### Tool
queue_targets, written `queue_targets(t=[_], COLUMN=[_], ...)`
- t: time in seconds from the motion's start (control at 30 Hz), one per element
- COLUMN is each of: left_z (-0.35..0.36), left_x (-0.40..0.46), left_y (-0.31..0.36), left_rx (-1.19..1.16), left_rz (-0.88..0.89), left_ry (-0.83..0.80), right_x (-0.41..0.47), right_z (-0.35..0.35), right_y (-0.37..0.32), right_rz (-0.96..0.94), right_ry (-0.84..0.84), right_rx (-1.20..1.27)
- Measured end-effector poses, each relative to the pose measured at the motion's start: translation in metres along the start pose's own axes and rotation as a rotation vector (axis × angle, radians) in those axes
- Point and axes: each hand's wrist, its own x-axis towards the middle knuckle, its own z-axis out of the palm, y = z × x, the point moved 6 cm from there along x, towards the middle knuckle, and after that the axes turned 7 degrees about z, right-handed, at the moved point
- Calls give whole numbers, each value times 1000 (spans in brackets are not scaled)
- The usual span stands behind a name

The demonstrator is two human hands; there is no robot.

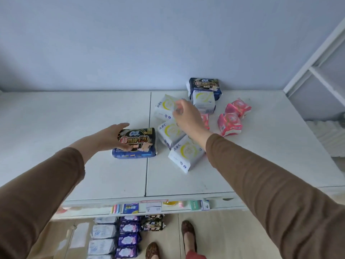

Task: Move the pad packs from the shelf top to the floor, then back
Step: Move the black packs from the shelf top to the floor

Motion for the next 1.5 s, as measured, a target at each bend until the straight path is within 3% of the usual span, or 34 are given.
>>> queue_targets(t=[0.33, 0.47, 0.63, 0.77, 0.87, 0.97, 1.1, 1.17, 1.3, 1.5], left_z=[-16, -11, -6, -4, -4, -4, -4, -3, -1, 17], left_x=[30, 36, 40, 41, 38, 33, 11, -5, -46, -152], left_y=[43, 39, 33, 33, 34, 38, 42, 41, 38, 27], left_rx=[71, 42, -21, -26, -29, -29, -73, -91, -132, -159], left_rz=[-25, -118, -214, -232, -222, -180, -118, -75, 59, 209], left_ry=[-117, -220, -273, -279, -260, -236, -123, -44, 76, 202], right_x=[150, 195, 221, 224, 222, 217, 186, 154, 75, -81], right_z=[-109, -103, -81, -62, -60, -65, -106, -124, -137, -105], right_y=[109, 143, 156, 159, 157, 144, 114, 88, 43, 12], right_rz=[282, 408, 524, 643, 681, 626, 329, 201, 49, 45], right_ry=[145, 14, -83, -392, -419, -341, 54, 159, 190, 120], right_rx=[-24, 16, 449, 498, 533, 603, 524, 567, 679, 738])
